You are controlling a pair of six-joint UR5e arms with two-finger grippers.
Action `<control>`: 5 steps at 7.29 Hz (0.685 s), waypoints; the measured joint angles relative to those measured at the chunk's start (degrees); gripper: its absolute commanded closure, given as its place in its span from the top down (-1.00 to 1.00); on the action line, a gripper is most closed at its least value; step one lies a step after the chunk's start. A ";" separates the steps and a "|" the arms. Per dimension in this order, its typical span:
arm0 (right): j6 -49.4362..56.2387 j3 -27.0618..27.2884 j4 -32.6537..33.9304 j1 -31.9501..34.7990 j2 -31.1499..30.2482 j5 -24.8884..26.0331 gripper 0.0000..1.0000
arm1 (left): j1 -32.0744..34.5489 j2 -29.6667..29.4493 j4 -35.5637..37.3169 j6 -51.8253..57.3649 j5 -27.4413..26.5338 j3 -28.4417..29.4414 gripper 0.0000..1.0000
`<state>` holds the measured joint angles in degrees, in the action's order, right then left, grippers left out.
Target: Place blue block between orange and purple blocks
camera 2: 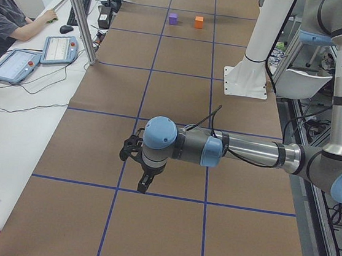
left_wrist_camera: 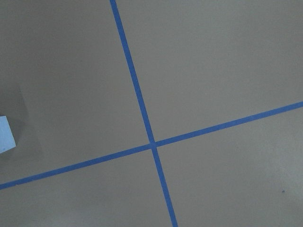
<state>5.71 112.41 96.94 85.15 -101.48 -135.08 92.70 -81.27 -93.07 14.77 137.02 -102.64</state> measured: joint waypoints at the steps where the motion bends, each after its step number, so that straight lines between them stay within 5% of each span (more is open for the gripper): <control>1: 0.00 0.00 0.00 -0.01 -0.02 0.00 1.00 | -1.72 -0.51 -0.51 -0.17 0.00 0.04 1.00; 3: 0.00 -0.02 0.06 0.00 -0.03 0.00 1.00 | -6.42 -2.68 -1.75 -4.66 0.06 0.10 1.00; 5: 0.00 -0.02 0.07 -0.03 0.02 0.00 1.00 | -14.69 -3.99 -11.58 -24.50 -1.20 0.46 1.00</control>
<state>5.71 112.40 97.01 85.12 -101.46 -135.09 78.01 -85.26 -104.65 -9.73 135.82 -102.17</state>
